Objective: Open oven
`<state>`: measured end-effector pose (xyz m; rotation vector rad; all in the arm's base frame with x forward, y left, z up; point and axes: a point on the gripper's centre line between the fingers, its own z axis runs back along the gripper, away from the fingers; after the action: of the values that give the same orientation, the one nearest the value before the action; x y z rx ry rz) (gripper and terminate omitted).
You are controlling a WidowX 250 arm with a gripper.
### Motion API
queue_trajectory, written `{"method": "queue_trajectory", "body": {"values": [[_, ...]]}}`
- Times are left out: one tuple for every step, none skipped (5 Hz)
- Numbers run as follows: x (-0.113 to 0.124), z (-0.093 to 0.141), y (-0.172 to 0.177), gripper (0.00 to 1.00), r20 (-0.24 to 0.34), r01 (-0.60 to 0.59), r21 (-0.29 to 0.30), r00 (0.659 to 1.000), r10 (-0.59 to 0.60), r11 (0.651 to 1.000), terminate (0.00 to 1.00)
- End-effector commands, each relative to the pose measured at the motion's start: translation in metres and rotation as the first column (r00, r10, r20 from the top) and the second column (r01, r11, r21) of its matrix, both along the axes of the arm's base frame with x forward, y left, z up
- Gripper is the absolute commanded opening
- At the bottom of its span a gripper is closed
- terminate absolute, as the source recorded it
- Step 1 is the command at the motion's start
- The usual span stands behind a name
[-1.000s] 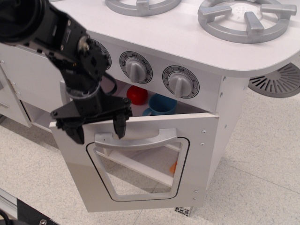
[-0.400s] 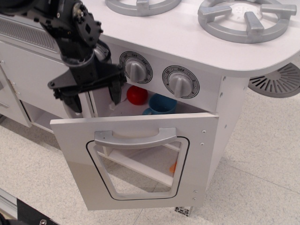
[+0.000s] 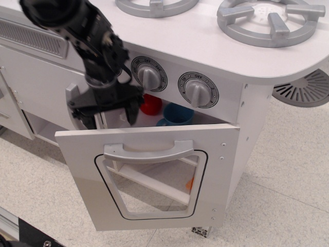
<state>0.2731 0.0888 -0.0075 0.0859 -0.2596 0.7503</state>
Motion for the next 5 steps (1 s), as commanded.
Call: {"method": "queue_trajectory", "body": {"values": [[-0.025,-0.009,-0.018,1.0,-0.033,0.011,-0.064,0.999,-0.013,0.998,0.0],[-0.051,-0.011,-0.051,1.0,-0.024,-0.048,-0.111,0.999,0.046,0.993,0.0],[-0.062,-0.009,-0.071,1.0,-0.06,-0.11,-0.215,0.993,0.099,0.97,0.0],[-0.071,-0.007,-0.095,1.0,-0.108,-0.219,-0.236,0.974,0.199,0.947,0.0],[-0.071,-0.007,-0.095,1.0,-0.108,-0.219,-0.236,0.974,0.199,0.947,0.0]]}}
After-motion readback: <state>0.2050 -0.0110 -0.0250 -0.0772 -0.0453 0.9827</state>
